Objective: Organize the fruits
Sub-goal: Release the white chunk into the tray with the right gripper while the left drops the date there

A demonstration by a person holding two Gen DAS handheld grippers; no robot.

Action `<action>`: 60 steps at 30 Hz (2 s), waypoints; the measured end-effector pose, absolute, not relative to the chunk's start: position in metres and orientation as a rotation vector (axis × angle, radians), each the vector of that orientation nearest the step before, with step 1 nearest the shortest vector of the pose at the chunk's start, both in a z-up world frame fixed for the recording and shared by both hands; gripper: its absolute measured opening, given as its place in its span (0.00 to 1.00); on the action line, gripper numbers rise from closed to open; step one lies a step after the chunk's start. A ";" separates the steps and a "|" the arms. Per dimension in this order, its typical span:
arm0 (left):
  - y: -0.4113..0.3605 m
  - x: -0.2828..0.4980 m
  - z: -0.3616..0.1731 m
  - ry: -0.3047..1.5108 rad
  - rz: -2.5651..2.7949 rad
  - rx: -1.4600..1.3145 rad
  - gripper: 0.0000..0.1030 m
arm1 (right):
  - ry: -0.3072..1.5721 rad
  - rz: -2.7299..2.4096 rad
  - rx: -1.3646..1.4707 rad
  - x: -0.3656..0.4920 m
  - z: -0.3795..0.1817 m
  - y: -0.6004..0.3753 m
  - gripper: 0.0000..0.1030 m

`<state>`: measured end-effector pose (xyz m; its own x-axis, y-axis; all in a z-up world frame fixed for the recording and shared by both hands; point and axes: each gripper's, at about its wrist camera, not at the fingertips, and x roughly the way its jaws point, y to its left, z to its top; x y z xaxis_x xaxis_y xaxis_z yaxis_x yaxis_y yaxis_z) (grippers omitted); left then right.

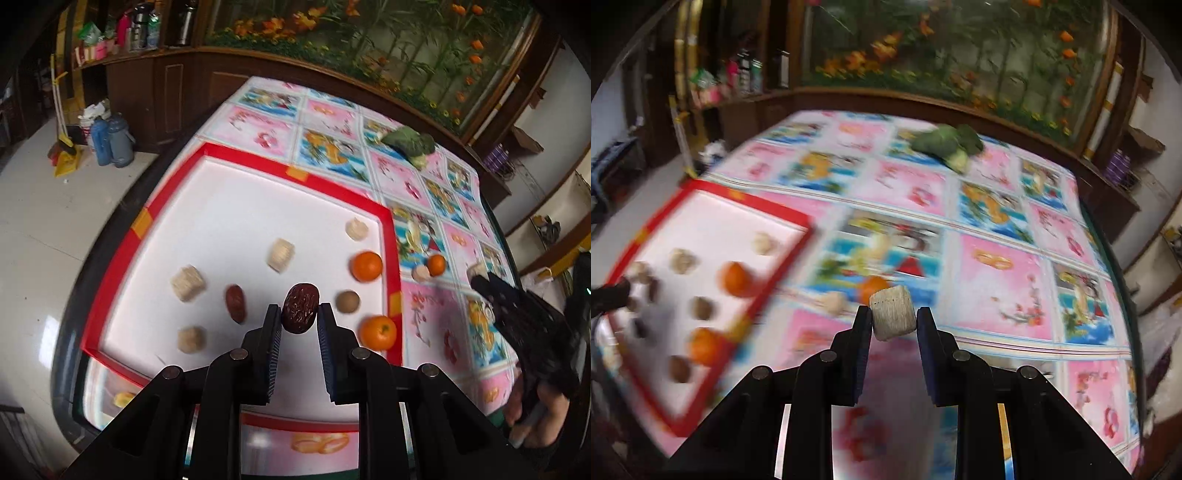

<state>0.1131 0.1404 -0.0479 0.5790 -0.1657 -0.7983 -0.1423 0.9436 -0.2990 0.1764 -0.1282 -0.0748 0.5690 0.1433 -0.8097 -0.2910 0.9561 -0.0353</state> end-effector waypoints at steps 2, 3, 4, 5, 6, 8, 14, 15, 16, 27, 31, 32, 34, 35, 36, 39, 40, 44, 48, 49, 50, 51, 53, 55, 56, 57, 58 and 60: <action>0.148 0.110 -0.046 0.953 0.012 -0.359 0.19 | 0.914 0.322 -0.152 0.168 -0.066 -0.113 0.25; 0.151 0.109 -0.045 0.952 0.017 -0.361 0.19 | 0.911 0.345 -0.147 0.166 -0.064 -0.106 0.25; 0.154 0.107 -0.045 0.951 0.023 -0.365 0.19 | 0.908 0.376 -0.143 0.164 -0.061 -0.097 0.24; 0.159 0.106 -0.045 0.951 0.032 -0.370 0.19 | 0.907 0.394 -0.140 0.163 -0.060 -0.089 0.24; 0.164 0.105 -0.045 0.950 0.043 -0.372 0.19 | 0.907 0.418 -0.136 0.163 -0.059 -0.080 0.24; 0.171 0.104 -0.046 0.949 0.057 -0.376 0.19 | 0.909 0.451 -0.139 0.160 -0.060 -0.066 0.24; 0.178 0.130 -0.050 0.979 0.033 -0.331 0.19 | 0.929 0.533 -0.156 0.164 -0.066 -0.027 0.24; 0.178 0.137 -0.053 0.987 0.022 -0.318 0.19 | 0.941 0.548 -0.151 0.168 -0.069 -0.020 0.24; 0.179 0.143 -0.055 0.992 0.017 -0.314 0.19 | 0.952 0.558 -0.150 0.171 -0.072 -0.016 0.24; 0.187 0.196 -0.093 1.097 0.017 -0.298 0.19 | 1.006 0.595 -0.271 0.212 -0.105 0.045 0.24; 0.188 0.204 -0.098 1.103 0.026 -0.278 0.19 | 1.045 0.594 -0.303 0.227 -0.123 0.057 0.24; 0.188 0.205 -0.100 1.110 0.030 -0.274 0.19 | 1.041 0.594 -0.301 0.227 -0.124 0.057 0.24; 0.186 0.208 -0.105 1.123 0.039 -0.269 0.19 | 1.034 0.598 -0.309 0.226 -0.124 0.058 0.24; 0.184 0.210 -0.106 1.123 0.039 -0.267 0.19 | 1.030 0.597 -0.312 0.225 -0.124 0.058 0.24; 0.184 0.211 -0.107 1.120 0.042 -0.267 0.19 | 1.028 0.596 -0.315 0.225 -0.124 0.057 0.24; 0.185 0.211 -0.108 1.118 0.043 -0.280 0.24 | 1.031 0.602 -0.308 0.225 -0.123 0.056 0.25; 0.186 0.211 -0.107 1.115 0.038 -0.289 0.31 | 1.028 0.607 -0.292 0.224 -0.121 0.054 0.27; 0.187 0.192 -0.090 1.063 0.030 -0.326 0.36 | 0.996 0.601 -0.234 0.219 -0.101 0.037 0.38; 0.169 0.157 -0.067 0.999 -0.026 -0.323 0.39 | 0.921 0.577 -0.173 0.196 -0.066 -0.002 0.54; 0.161 0.150 -0.063 0.984 -0.046 -0.320 0.44 | 0.901 0.557 -0.158 0.188 -0.059 -0.015 0.60; 0.152 0.142 -0.059 0.970 -0.071 -0.315 0.47 | 0.887 0.535 -0.143 0.183 -0.055 -0.027 0.63; 0.139 0.134 -0.056 0.962 -0.100 -0.303 0.48 | 0.878 0.509 -0.125 0.177 -0.051 -0.041 0.65; 0.116 0.125 -0.054 0.963 -0.149 -0.279 0.48 | 0.884 0.457 -0.086 0.167 -0.051 -0.071 0.65; 0.093 0.120 -0.054 0.973 -0.196 -0.259 0.50 | 0.911 0.384 -0.065 0.160 -0.059 -0.101 0.66; 0.083 0.119 -0.054 0.981 -0.214 -0.245 0.50 | 0.923 0.353 -0.060 0.158 -0.063 -0.112 0.66; 0.072 0.117 -0.055 0.990 -0.225 -0.227 0.51 | 0.941 0.314 -0.051 0.157 -0.067 -0.126 0.66; 0.065 0.117 -0.055 0.996 -0.232 -0.215 0.51 | 0.958 0.279 -0.042 0.155 -0.070 -0.137 0.66; 0.053 0.116 -0.055 0.997 -0.249 -0.197 0.54 | 0.982 0.206 -0.041 0.153 -0.076 -0.156 0.66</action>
<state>0.1158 0.0531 -0.0550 0.5187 -0.2958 -0.8022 0.1167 0.9540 -0.2763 0.1529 -0.1555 -0.0764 0.5371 0.1548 -0.8292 -0.1919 0.9797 0.0586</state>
